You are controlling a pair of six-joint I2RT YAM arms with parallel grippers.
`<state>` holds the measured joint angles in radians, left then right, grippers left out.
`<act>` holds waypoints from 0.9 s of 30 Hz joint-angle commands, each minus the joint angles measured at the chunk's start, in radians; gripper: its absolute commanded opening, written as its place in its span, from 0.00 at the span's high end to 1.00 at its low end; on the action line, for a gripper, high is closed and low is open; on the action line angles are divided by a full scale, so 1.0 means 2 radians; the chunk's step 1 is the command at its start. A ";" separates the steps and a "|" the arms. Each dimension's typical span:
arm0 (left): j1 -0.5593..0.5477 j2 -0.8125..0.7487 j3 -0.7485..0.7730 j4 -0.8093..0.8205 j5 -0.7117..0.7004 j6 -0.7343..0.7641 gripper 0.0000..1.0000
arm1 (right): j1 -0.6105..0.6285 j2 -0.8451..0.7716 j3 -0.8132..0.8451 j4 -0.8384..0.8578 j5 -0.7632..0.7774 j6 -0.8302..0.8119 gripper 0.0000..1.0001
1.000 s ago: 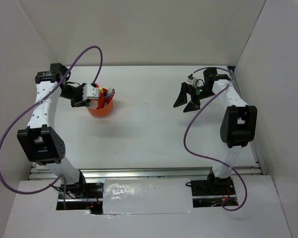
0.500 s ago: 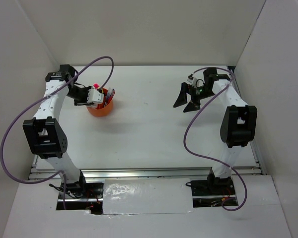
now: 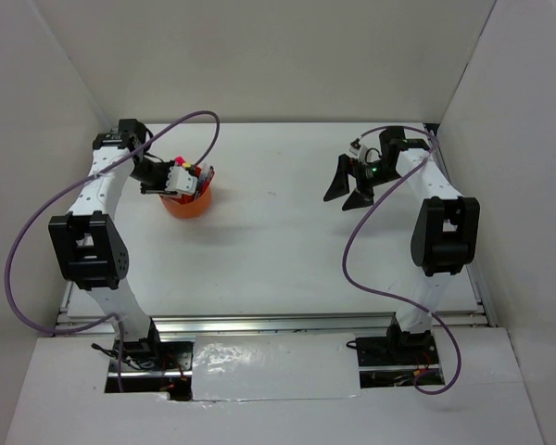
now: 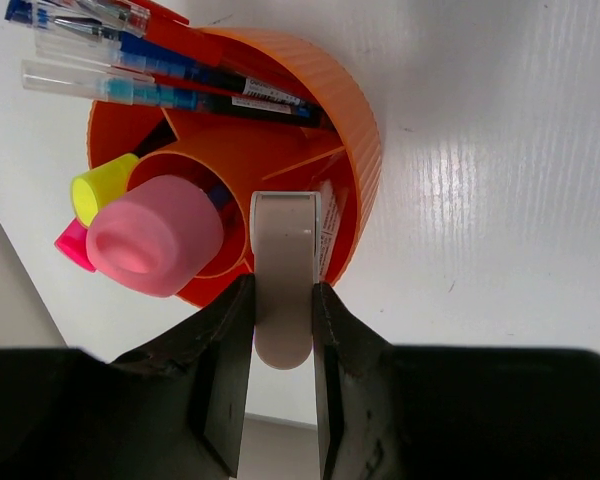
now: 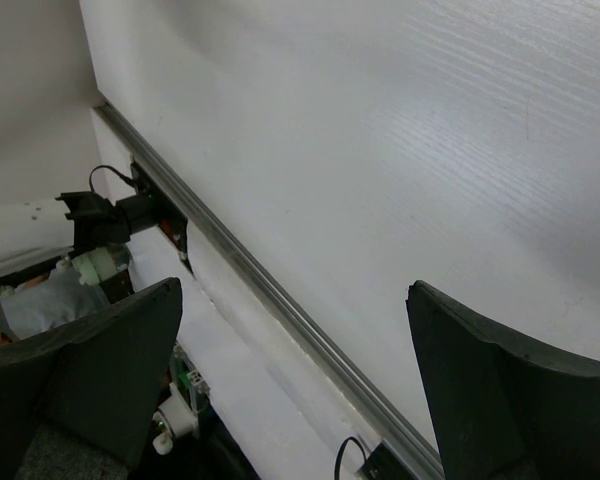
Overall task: Sort the stationery into containers
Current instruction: Place the stapler in the storage box.
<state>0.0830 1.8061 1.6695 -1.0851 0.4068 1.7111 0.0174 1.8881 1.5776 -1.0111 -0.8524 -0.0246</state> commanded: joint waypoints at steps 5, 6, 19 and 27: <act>-0.007 0.027 0.036 -0.015 0.002 0.018 0.87 | 0.003 0.008 0.016 -0.011 0.000 -0.008 0.01; -0.007 0.027 0.033 -0.014 0.003 0.017 0.86 | 0.003 0.007 0.017 -0.012 -0.001 -0.008 0.01; -0.008 -0.018 0.030 -0.001 0.012 0.007 0.18 | 0.004 -0.003 0.013 -0.010 0.002 -0.006 0.01; 0.018 -0.062 0.104 0.016 0.101 -0.058 0.06 | 0.009 -0.021 0.017 -0.020 0.016 -0.018 0.01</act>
<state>0.0875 1.7641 1.7733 -1.0695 0.4526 1.6787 0.0288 1.9015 1.5784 -1.0187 -0.8421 -0.0292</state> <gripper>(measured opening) 0.952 0.994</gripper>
